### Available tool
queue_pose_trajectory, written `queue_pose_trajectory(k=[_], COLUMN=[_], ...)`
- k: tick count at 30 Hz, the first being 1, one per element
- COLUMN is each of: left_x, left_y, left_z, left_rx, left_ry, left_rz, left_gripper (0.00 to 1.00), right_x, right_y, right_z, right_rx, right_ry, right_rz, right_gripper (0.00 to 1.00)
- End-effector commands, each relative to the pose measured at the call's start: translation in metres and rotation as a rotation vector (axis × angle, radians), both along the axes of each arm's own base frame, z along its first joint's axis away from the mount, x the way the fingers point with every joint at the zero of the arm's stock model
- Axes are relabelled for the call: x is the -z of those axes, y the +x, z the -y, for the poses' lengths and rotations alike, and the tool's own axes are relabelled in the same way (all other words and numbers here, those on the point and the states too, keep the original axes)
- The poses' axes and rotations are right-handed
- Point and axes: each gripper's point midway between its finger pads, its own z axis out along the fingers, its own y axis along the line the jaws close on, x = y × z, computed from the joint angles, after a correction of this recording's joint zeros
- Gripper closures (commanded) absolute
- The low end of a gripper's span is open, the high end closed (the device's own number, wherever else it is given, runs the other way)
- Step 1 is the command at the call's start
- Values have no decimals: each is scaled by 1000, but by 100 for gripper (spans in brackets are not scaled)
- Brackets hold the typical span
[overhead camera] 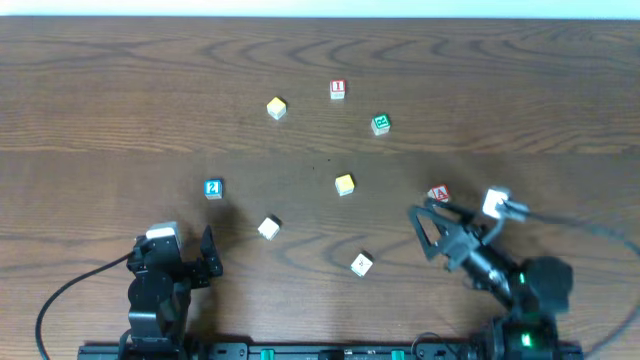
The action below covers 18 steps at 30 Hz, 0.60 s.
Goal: Spell out Ai2
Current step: 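Reach the right gripper to the red 'I' block and grasp it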
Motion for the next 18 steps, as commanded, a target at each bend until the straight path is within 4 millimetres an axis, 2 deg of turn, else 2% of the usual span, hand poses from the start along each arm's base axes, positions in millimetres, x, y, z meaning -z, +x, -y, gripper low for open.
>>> queue_pose_trajectory(k=[1,5,8,13,18], left_x=[6,6,6,6,6], left_y=[0,0,0,0,0], left_z=[-1,-1,-1,-1,-1], left_rx=[0,0,1,0,1], left_ry=[12,12,13,12,13], left_rz=[-9,-9,-9,-9,-9], left_gripper=[5,5,4,5,5], right_x=[-10,-24,-28,-20,-1], right_y=[26,75,123,199,273], right_z=[-7,-24,-43,-72,-91], right_rx=[-82,-161,-187,-158,-9], right_ry=[-85,-170,-239,-388,-624], right_rz=[23,49,57,40,38], right_gripper=[1,1,1,1,1])
